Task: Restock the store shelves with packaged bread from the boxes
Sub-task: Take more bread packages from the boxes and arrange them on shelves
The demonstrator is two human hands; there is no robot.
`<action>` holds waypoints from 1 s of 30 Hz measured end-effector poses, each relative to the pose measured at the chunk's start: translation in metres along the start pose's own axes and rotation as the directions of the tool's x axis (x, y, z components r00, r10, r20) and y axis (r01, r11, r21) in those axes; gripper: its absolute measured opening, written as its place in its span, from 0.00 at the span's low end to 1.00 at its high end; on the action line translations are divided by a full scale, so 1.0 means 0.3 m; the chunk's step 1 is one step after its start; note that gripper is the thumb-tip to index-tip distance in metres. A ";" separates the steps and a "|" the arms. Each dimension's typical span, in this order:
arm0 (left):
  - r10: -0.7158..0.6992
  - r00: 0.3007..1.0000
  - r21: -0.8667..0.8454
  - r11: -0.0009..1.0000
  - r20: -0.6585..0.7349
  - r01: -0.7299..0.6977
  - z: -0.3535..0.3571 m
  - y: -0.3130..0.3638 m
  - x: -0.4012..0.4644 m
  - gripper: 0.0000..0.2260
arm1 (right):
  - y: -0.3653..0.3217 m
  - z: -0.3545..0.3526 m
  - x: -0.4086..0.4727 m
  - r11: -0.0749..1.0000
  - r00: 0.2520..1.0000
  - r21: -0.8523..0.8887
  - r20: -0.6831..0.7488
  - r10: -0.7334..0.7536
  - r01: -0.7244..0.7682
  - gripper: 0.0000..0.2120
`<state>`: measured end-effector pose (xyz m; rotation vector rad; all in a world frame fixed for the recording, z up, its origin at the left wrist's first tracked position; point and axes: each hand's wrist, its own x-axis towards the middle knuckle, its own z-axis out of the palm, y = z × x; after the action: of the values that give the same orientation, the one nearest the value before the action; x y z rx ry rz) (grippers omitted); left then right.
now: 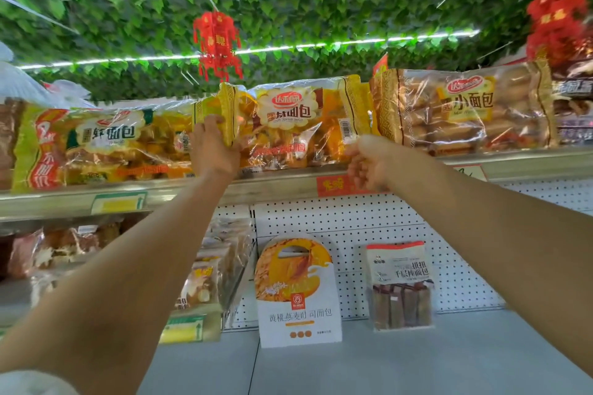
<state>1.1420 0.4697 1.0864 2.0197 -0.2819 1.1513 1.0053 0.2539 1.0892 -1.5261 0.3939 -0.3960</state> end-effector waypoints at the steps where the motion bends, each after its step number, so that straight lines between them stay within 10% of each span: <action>1: -0.019 0.999 -0.013 1.000 0.035 0.020 -0.007 -0.002 -0.013 0.24 | 0.008 -0.006 -0.008 1.000 1.000 -0.009 0.021 -0.005 0.005 0.06; 16: -0.152 0.954 -0.497 0.826 0.258 0.266 -0.075 0.131 -0.406 0.17 | 0.352 -0.117 -0.132 0.968 0.965 0.031 0.080 -0.251 0.249 0.10; 23: -0.294 0.820 -0.631 0.529 0.491 0.567 -0.107 0.146 -0.652 0.08 | 0.482 -0.139 -0.230 0.976 0.973 0.071 0.093 -0.212 0.206 0.10; 30: -0.281 0.705 -0.536 0.486 0.652 0.690 -0.240 0.177 -0.911 0.06 | 0.603 -0.174 -0.391 0.981 0.970 0.029 0.142 -0.196 0.193 0.10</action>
<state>0.9139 0.4375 0.9143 1.3956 -0.3087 0.0367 0.8780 0.2664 0.9079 -1.5729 0.1275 -0.4376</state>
